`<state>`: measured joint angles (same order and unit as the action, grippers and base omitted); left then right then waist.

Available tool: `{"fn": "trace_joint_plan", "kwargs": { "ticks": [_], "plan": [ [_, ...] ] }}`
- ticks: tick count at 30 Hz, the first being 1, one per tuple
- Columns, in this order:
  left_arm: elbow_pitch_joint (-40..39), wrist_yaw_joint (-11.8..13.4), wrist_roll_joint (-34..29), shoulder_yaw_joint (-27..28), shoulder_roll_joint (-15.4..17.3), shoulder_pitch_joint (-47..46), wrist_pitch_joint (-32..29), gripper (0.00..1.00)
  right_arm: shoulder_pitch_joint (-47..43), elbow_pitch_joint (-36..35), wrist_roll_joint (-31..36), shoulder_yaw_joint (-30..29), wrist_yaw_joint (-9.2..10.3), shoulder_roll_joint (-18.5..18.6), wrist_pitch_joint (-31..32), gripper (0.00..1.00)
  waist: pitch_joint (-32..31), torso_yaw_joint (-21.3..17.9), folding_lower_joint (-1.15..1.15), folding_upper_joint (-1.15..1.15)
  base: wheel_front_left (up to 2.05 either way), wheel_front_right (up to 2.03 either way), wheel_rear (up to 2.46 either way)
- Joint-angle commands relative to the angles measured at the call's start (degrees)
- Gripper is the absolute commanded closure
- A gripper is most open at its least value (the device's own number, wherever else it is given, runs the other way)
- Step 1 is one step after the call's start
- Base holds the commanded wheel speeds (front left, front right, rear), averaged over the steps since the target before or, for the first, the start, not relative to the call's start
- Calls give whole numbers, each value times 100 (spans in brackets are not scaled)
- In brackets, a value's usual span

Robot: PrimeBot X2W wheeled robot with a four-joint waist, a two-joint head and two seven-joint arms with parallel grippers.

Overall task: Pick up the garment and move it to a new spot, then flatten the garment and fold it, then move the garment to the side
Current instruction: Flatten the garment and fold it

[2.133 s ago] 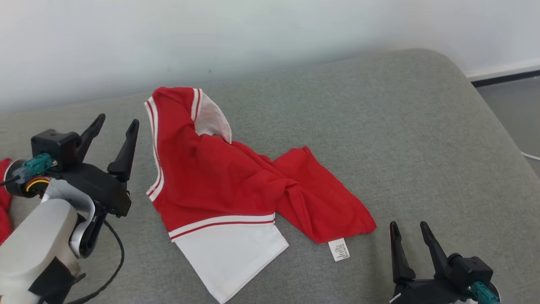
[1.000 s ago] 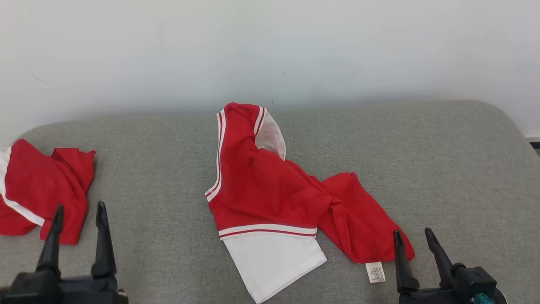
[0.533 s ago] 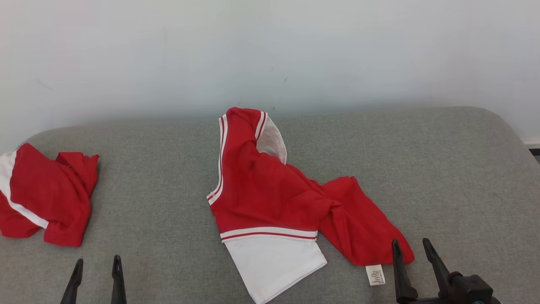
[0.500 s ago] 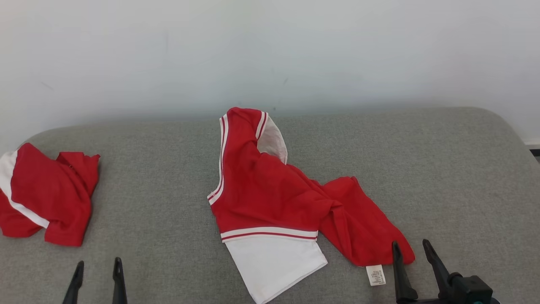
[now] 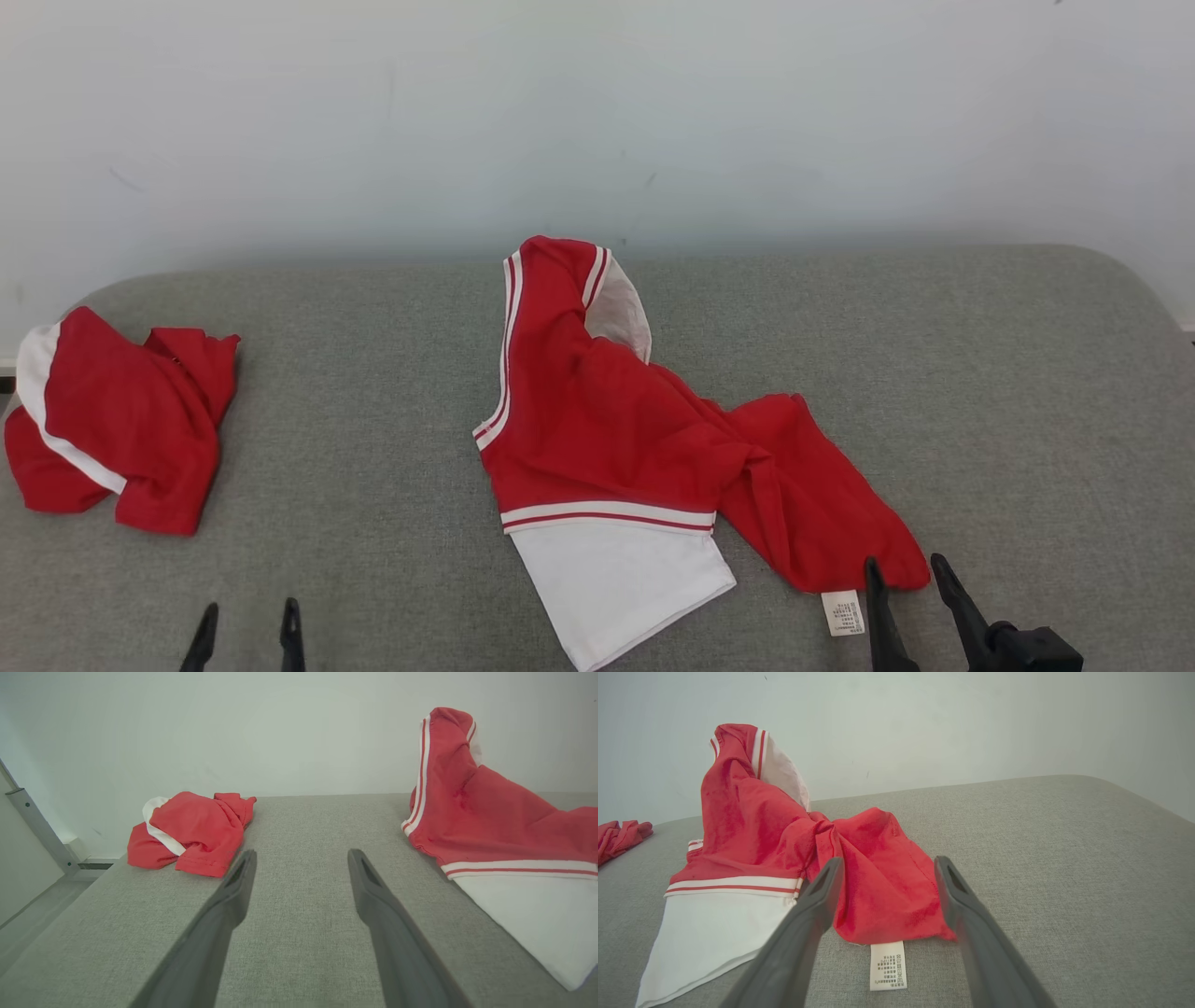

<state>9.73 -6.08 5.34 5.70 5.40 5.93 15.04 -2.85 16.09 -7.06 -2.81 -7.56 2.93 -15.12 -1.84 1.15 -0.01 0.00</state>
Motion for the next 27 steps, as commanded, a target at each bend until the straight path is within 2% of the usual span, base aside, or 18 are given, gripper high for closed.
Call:
{"fn": "trace_joint_plan", "kwargs": {
  "ticks": [1,8,12,20,27],
  "plan": [
    [46,-27,-103,-37,25,57,21,0,-17,15,3,10,15,-10,-4,0,0,-2,1,0,0,0,0],
    [332,-95,-64,-477,-78,-124,21,0,158,223,139,-222,15,38,-3,0,8,-20,1,0,0,0,0],
    [683,-141,-15,-1044,-120,-345,21,0,316,537,192,-205,15,158,-3,0,21,-53,1,0,0,0,0],
    [1601,-134,474,-2395,-125,-796,20,0,806,1272,188,-114,14,334,-3,0,166,-215,1,0,0,0,0],
    [2273,-135,1027,-3095,-167,-1109,21,0,1194,1697,243,-80,15,391,-3,0,344,-404,1,0,0,0,0]
  ]
}}
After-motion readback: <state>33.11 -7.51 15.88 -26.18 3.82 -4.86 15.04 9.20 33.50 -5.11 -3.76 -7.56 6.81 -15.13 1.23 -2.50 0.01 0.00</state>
